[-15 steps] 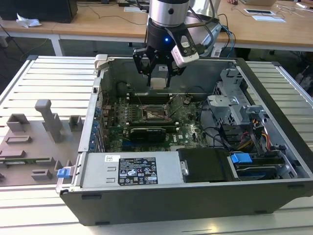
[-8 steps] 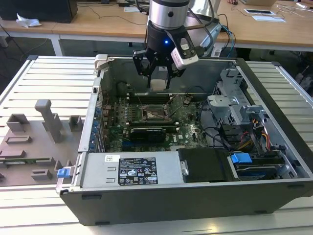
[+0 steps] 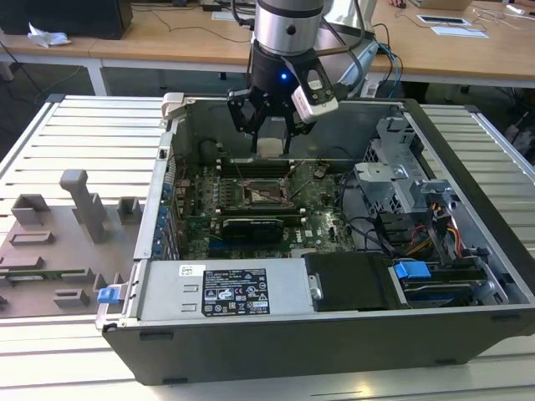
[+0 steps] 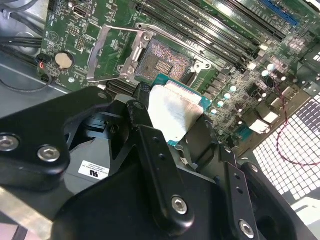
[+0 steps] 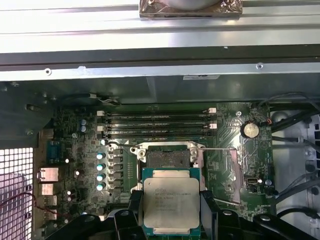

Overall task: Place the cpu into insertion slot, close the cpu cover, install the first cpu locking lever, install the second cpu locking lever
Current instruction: 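Place the cpu into insertion slot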

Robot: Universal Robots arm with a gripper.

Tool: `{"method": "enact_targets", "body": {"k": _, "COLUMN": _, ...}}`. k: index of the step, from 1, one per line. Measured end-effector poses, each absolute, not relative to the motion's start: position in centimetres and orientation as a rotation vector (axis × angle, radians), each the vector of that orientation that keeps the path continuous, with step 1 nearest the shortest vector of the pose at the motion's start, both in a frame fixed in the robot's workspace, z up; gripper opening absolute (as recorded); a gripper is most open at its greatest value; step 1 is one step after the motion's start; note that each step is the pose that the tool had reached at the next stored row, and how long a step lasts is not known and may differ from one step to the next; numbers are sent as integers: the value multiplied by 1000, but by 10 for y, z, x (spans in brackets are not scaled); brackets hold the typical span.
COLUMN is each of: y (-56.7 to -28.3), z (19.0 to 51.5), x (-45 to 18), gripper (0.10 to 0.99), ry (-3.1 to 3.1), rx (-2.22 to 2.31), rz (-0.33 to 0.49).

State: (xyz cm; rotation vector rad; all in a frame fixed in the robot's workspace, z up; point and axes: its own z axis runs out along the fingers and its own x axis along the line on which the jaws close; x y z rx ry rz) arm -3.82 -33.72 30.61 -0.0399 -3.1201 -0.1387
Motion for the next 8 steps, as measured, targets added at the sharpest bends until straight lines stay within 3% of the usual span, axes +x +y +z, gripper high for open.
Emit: {"method": "enact_targets", "body": {"k": 8, "y": -337, "z": 302, "x": -38, "gripper": 541, "ry": -3120, "rx": -40, "rz": -139}}
